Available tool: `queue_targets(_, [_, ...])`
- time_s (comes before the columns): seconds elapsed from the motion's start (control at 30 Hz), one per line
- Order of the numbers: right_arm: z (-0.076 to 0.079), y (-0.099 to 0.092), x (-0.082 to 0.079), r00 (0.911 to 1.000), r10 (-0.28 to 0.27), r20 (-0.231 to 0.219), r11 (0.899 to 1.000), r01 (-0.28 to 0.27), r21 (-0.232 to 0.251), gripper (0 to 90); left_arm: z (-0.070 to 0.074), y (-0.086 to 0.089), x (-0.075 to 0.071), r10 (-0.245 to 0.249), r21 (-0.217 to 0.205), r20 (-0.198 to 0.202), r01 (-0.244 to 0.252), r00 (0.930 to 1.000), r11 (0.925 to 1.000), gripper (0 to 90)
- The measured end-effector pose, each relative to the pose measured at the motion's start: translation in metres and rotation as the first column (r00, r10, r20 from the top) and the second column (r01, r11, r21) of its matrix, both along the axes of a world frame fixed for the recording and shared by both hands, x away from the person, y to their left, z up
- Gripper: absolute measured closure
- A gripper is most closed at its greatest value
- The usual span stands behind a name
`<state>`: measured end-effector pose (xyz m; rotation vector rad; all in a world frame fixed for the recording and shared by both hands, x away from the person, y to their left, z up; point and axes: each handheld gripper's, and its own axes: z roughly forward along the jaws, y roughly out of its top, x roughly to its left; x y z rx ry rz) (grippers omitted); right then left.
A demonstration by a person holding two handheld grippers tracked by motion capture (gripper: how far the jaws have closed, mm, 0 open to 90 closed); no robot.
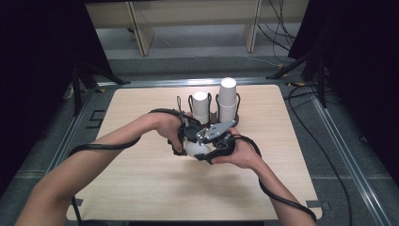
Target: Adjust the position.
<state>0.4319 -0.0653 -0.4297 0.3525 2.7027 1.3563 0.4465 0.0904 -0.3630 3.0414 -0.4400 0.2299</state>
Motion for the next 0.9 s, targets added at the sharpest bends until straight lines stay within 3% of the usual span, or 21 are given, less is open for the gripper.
queue_targets(0.1, [-0.001, 0.0007, -0.0006, 0.9999, 0.0, -0.015, 1.0, 0.0, -0.001, 33.7, -0.0005, -0.0002, -0.0001, -0.001, 0.001, -0.001, 0.001, 1.0, 1.0, 31.2])
queue_targets(0.9, [-0.0056, 0.0003, -0.002, 0.9997, 0.023, 0.009, 1.0, -0.023, -0.003, 36.9, 0.0005, 0.0002, -0.0011, -0.022, -0.014, -0.013, 0.022, 0.9997, 0.9997, 32.4])
